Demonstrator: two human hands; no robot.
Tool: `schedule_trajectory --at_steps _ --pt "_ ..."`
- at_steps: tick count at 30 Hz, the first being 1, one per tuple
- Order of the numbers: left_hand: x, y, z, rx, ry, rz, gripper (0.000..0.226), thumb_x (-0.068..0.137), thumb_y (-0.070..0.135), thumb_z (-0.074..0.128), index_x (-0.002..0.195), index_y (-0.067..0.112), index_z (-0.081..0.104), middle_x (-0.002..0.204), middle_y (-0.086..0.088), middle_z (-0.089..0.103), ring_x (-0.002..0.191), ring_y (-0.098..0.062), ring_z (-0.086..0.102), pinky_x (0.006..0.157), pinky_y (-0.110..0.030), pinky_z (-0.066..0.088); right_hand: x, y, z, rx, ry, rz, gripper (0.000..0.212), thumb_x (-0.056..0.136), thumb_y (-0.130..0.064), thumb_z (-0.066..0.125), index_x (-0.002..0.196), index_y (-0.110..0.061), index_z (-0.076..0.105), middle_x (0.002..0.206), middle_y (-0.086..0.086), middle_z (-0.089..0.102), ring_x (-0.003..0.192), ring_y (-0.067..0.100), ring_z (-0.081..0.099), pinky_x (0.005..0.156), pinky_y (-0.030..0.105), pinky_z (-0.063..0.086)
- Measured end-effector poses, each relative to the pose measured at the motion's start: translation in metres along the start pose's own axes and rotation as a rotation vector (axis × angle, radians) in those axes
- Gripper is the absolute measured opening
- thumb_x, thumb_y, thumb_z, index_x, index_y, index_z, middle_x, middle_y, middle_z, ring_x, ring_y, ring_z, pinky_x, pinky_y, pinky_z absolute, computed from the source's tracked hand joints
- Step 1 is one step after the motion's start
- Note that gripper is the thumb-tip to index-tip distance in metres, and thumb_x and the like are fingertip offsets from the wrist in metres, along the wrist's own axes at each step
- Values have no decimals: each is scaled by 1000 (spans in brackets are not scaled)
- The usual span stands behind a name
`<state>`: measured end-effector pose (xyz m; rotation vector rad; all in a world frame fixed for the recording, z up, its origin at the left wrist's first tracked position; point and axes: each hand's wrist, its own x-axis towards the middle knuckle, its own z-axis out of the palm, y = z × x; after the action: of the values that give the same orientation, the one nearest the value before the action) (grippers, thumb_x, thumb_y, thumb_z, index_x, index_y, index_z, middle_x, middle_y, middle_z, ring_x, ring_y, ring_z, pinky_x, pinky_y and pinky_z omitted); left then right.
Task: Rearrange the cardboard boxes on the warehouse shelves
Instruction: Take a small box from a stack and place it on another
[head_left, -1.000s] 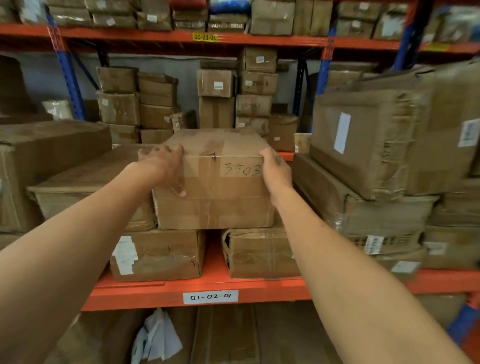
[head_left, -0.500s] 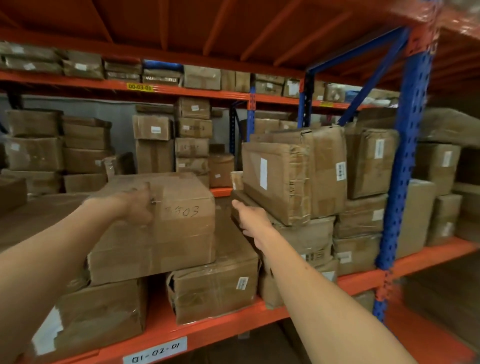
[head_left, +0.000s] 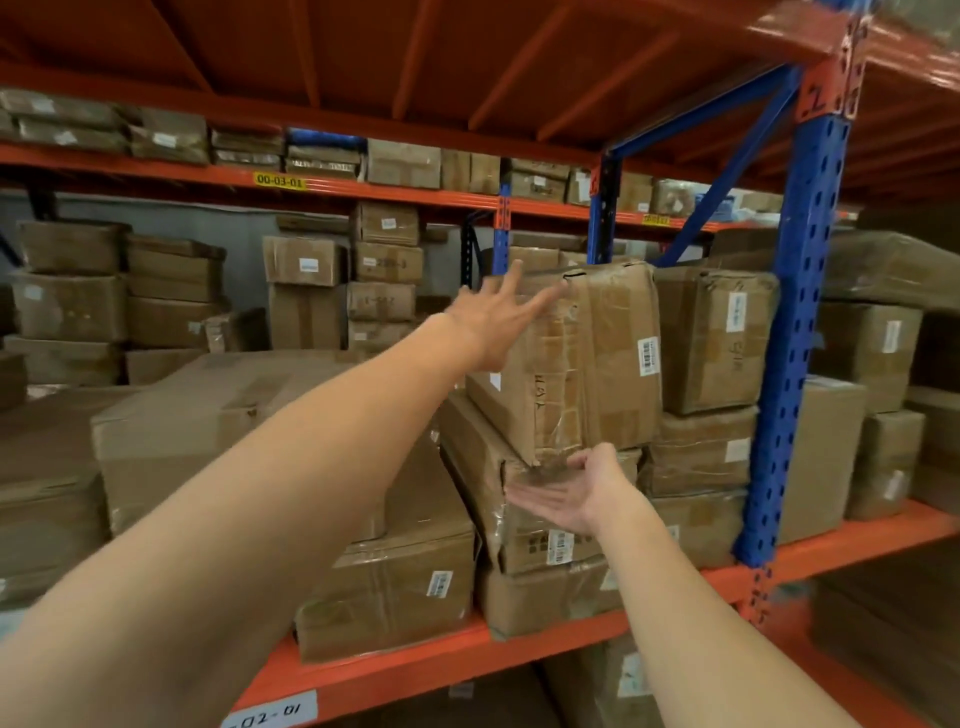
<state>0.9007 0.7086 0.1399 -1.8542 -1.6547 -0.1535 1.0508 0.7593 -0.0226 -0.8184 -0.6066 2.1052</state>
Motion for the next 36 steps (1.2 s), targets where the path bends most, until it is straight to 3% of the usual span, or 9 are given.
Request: schedule_trajectory --at_steps 5,12,18,21,24,27,31,33,36 --pt "11 32 13 -8 -23 -5 97 89 -1 61 160 39 9 163 -29 4 132 -47 46 94 -47 50 16 -18 -5 152 -16 97 76 102 -55 52 135 12 38 121 54 56 103 67 65 84 70 57" --pt "-12 9 3 -54 110 -23 71 87 4 65 150 18 34 137 -30 44 106 -44 64 78 -42 55 22 -30 27 202 12 21 44 100 -27 69 136 -5 56 131 34 56 108 55 60 49 56 62" --pt "-58 -49 22 -314 256 -348 67 84 13 74 138 25 37 132 -20 49 105 -40 65 85 -43 59 3 -23 80 93 -61 -168 40 93 -11 76 127 -10 56 131 26 55 122 44 58 71 53 65" --pt "-87 -79 33 -372 398 -378 53 83 19 76 124 23 43 125 -18 51 101 -36 63 80 -32 49 -9 -13 109 12 -93 -179 38 89 -18 81 117 -14 57 115 25 56 108 45 60 70 57 64" --pt "-116 -101 37 -397 438 -358 49 82 22 79 117 22 46 119 -14 53 100 -31 59 85 -38 52 -14 5 130 25 -167 -137 35 93 -37 77 117 -15 64 113 26 68 100 45 69 65 57 65" --pt "-136 -115 43 -477 431 -386 53 79 24 81 117 21 44 117 -10 52 98 -26 58 87 -37 53 -15 23 140 -20 -167 -108 28 99 -36 71 113 -13 68 105 27 77 93 43 74 59 56 65" --pt "-155 -130 48 -714 385 -425 59 79 20 78 122 29 39 119 -3 48 101 -17 56 84 -27 51 -14 34 141 -83 -126 -124 24 102 -31 65 116 -11 65 98 27 79 96 42 74 75 53 66" --pt "-159 -136 42 -1033 374 -514 61 85 21 67 133 34 32 122 -5 53 104 -22 63 82 -35 61 -15 37 142 -100 -107 -141 23 103 -30 64 117 -12 65 100 26 79 95 42 75 79 54 64" --pt "-151 -144 30 -1490 348 -859 56 93 43 50 144 35 27 125 -14 54 100 -35 64 68 -51 64 -17 40 148 -140 -76 -180 24 102 -29 64 119 -12 65 105 24 78 95 41 76 79 54 64"
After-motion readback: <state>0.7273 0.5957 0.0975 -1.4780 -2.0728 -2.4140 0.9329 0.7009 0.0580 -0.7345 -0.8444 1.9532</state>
